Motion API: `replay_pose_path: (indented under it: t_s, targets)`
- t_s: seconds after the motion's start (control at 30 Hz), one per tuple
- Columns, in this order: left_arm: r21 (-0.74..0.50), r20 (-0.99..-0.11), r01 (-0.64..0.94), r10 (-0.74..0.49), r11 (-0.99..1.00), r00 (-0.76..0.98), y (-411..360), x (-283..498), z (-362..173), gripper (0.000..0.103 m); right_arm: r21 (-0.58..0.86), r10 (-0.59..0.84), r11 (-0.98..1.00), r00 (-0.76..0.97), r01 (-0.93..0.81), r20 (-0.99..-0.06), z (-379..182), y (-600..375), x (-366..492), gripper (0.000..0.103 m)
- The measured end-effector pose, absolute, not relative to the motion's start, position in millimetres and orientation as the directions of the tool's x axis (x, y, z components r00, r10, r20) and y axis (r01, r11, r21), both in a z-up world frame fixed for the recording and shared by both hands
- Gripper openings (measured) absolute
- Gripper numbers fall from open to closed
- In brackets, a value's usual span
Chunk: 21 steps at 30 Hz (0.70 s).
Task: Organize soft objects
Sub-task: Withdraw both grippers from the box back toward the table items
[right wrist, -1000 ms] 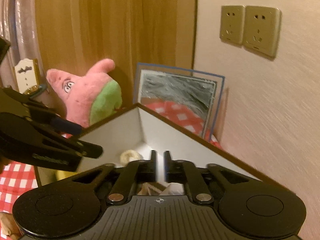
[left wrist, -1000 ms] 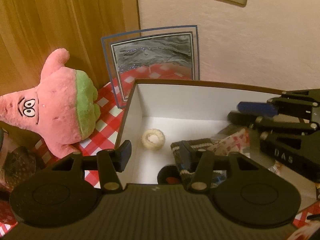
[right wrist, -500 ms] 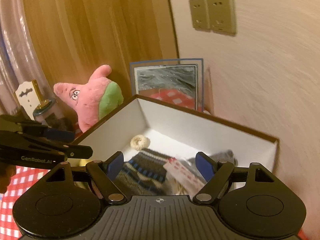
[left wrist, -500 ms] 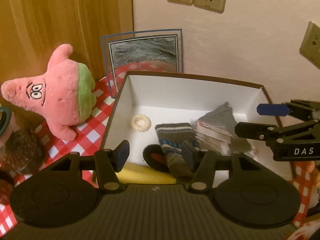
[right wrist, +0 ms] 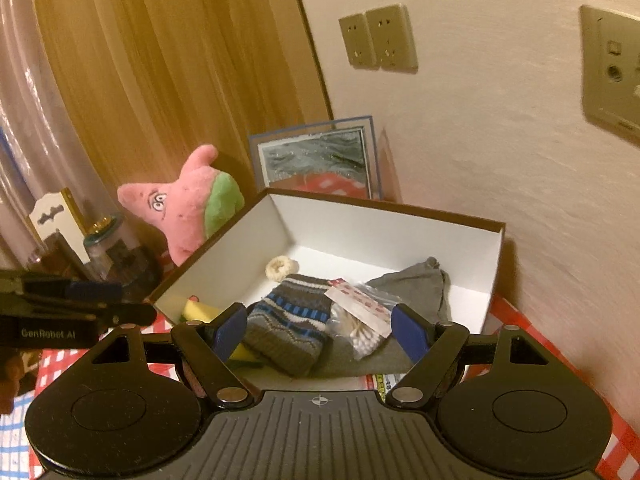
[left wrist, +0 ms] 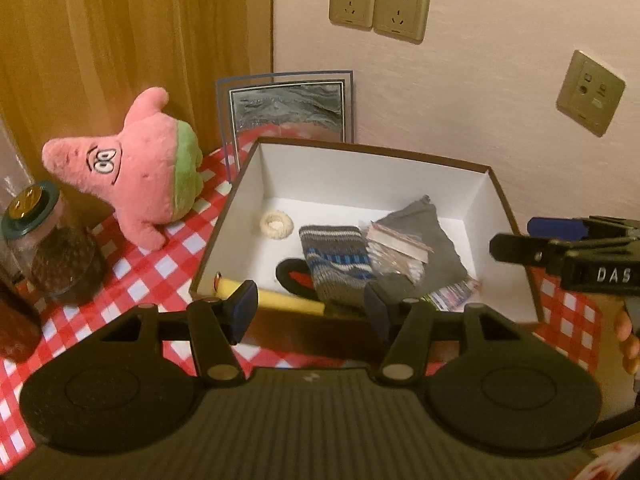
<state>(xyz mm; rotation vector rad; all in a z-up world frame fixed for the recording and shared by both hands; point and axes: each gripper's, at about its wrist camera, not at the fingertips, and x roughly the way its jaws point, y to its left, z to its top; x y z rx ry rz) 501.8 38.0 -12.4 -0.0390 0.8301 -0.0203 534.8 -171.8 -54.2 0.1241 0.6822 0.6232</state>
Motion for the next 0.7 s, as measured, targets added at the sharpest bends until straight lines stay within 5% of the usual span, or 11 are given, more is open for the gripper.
replay_pose_path:
  t_s: [0.7]
  targets:
    - [-0.113, -0.697, -0.093, -0.012, 0.989, 0.717, 48, 368, 12, 0.057, 0.381, 0.573, 0.819, 0.641, -0.429, -0.510, -34, -217, 445, 0.079]
